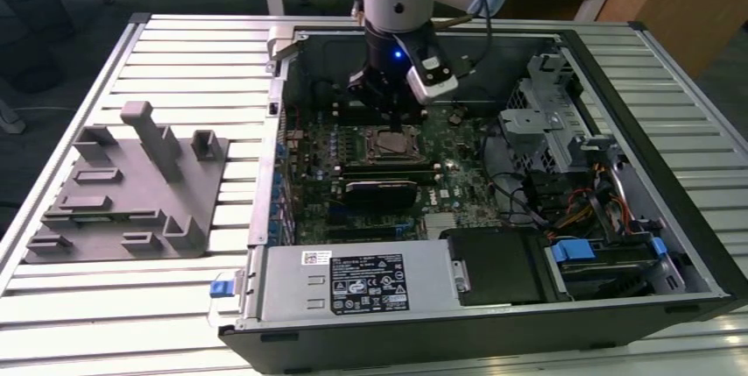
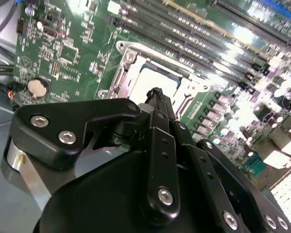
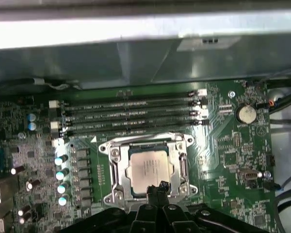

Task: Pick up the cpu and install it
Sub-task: 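Install the second cpu locking lever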

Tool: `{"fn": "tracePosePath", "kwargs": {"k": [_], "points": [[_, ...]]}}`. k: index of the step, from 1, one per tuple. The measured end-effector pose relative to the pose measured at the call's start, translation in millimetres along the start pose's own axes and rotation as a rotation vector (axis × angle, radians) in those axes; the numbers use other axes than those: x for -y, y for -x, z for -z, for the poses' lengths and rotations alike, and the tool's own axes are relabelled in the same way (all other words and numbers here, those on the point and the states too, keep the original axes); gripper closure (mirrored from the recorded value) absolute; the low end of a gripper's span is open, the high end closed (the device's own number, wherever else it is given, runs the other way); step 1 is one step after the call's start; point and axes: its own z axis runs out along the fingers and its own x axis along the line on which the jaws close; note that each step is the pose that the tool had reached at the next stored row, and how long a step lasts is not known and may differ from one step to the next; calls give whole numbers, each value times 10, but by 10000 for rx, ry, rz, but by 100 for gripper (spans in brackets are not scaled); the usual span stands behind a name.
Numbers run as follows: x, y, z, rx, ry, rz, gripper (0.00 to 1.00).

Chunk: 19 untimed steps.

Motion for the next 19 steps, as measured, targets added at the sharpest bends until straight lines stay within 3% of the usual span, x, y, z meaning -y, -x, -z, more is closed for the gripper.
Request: {"fn": "tracePosePath", "kwargs": {"k": [3, 7, 10, 13, 15, 19], "points": [[60, 6, 0, -2, 7, 0, 89], [128, 13, -8, -18, 139, -10, 89], [184, 18, -16, -28, 191, -14, 89], [203, 18, -33, -61, 191, -15, 89], [232, 21, -55, -146, 181, -15, 89], [275, 24, -68, -150, 182, -15, 89]]}}
